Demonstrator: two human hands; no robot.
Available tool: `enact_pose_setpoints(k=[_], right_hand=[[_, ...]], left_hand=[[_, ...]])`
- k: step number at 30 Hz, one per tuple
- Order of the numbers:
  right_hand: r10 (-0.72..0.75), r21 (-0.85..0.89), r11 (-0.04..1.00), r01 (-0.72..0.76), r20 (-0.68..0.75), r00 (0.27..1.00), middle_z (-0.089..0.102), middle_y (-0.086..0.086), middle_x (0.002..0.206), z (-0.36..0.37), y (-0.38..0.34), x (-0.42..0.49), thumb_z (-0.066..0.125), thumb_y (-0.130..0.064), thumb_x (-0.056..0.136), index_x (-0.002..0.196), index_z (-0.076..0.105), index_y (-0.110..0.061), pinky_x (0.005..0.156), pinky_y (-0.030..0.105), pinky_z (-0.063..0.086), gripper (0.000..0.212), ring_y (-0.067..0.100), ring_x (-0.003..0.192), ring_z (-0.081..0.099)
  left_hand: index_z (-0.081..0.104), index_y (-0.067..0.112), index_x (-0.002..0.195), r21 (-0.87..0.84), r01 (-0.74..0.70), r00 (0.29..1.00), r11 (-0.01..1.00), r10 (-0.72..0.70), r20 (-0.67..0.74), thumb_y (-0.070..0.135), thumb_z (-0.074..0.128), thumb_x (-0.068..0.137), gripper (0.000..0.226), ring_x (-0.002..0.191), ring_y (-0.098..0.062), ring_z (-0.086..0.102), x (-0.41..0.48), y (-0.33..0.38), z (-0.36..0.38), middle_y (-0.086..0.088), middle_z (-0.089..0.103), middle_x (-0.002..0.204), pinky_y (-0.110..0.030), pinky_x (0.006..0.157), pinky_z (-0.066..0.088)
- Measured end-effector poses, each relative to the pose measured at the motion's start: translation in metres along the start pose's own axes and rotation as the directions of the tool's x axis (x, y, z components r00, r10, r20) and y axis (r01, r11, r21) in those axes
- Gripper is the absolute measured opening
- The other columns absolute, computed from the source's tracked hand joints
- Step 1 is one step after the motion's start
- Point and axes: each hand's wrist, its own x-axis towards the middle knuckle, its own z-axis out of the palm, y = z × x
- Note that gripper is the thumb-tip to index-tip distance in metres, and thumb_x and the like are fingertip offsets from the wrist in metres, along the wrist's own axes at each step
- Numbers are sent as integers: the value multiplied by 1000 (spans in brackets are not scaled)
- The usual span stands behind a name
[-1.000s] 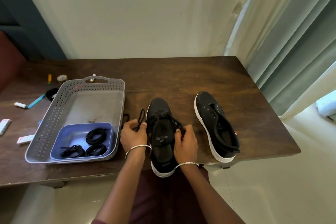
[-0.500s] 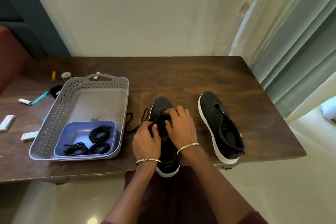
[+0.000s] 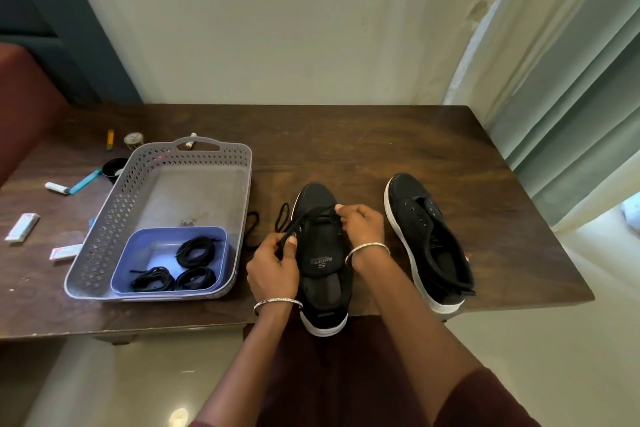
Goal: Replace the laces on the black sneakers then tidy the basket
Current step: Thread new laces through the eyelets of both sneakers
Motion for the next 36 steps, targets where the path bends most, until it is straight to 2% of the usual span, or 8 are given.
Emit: enact_pose_setpoints(k=[3,7,15,21,25,28,31,36], right_hand=[[226,162,959,-233,58,972,51,-4,51,-12,-3,1,69,-8,84,75,59,-10,38,18,32,14,6,41,41],[-263,-322,918,231,-58,963,60,-4,92,-14,-2,-4,77,-24,77,100,63,-22,68,22,44,27,9,78,58],[-505,-714,-86,695,633,587,56,2,118,21,-7,-14,66,-32,89,107,72,-19,86,39,42,23,26,116,45],[-499,-657,375,654,451,740,65,1,98,16,0,-8,65,-29,91,86,71,-19,82,35,44,12,21,99,54],[-66,-78,995,69,41,997,67,7,75,3,-7,1,66,-21,88,78,69,-7,69,36,54,18,21,71,61],[174,-9,985,-175,-11,985,62,6,74,-14,-8,9,62,-17,89,76,63,-9,59,31,45,15,18,64,55],[-230,-318,927,201,-56,972,64,2,97,-17,1,7,68,-19,87,91,64,-17,83,37,54,6,19,88,64],[-646,-619,270,737,451,616,55,0,110,1,-1,-13,71,-26,82,103,68,-23,84,33,44,21,20,103,48]], left_hand=[[73,20,96,-43,32,999,999,-31,19,29,69,90,12,87,-24,68,4,-5,-2,-3,75,91,-31,74,45],[74,25,93,-75,66,996,995,-61,59,33,71,87,10,86,-21,70,10,-11,-2,1,76,87,-37,81,53],[72,28,91,-70,70,993,995,-63,95,50,63,77,27,82,-19,70,14,-16,-4,8,74,79,-44,81,55],[72,29,92,-59,67,993,996,-61,101,50,64,78,27,81,-17,70,15,-17,-6,8,74,78,-44,83,54],[72,29,89,-97,72,991,993,-60,118,53,64,77,28,78,-16,69,15,-19,-6,10,72,74,-44,82,55],[73,29,88,-109,72,991,991,-58,120,52,64,76,28,76,-14,69,16,-22,-6,11,72,72,-44,81,56],[72,29,87,-117,69,991,991,-54,125,52,64,77,26,73,-13,69,16,-23,-6,13,71,69,-45,79,57],[72,28,85,-98,60,994,993,-50,101,41,70,83,13,73,-15,68,16,-22,-5,11,70,66,-44,79,55]])
